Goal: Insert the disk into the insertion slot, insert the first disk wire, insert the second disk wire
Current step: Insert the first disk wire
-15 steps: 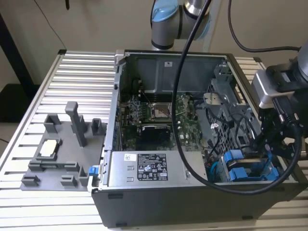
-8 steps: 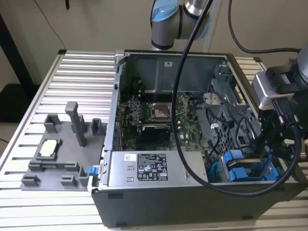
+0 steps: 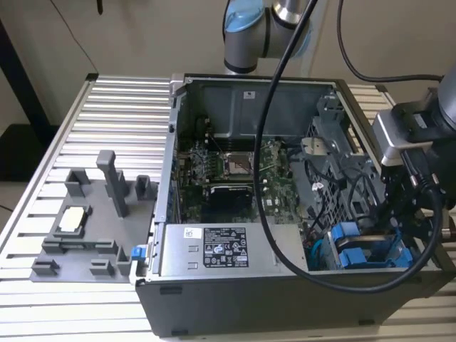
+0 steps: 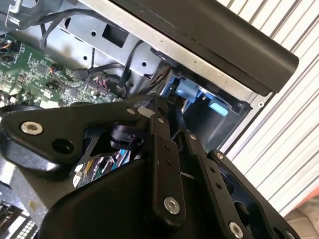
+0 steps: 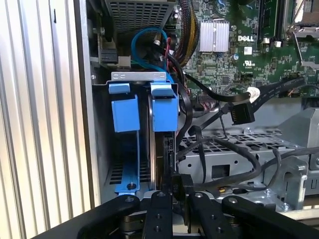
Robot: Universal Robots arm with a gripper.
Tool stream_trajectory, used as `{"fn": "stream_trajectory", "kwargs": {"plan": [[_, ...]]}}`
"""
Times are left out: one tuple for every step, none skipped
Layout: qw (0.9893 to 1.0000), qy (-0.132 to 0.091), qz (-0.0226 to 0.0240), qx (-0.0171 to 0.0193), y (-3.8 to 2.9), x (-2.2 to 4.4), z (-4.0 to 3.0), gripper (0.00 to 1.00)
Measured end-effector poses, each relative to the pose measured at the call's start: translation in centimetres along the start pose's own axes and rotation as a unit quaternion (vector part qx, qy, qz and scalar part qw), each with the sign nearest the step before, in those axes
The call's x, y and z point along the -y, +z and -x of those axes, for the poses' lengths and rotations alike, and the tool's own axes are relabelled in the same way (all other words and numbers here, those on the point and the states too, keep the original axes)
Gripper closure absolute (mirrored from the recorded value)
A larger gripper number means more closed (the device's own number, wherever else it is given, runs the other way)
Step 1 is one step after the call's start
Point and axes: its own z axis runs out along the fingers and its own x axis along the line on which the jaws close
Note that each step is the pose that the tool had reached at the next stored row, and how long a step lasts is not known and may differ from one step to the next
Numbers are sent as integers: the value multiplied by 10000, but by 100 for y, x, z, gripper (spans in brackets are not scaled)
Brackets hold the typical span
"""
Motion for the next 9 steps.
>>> {"fn": "stream_trajectory", "kwargs": {"plan": [[10000,2,1,0,7,-1,-1,81],[10000,4,2,-2,15,-2,-3,81],[10000,6,3,-2,24,-3,-4,81],[10000,8,3,-2,34,-4,-5,81],[10000,10,4,-2,43,-5,-6,81],[10000,12,4,-4,51,-5,-8,81],[10000,13,5,-4,61,-7,-9,81],[10000,15,5,-5,70,-8,-11,81],[10000,17,5,-6,79,-9,-12,81]]}}
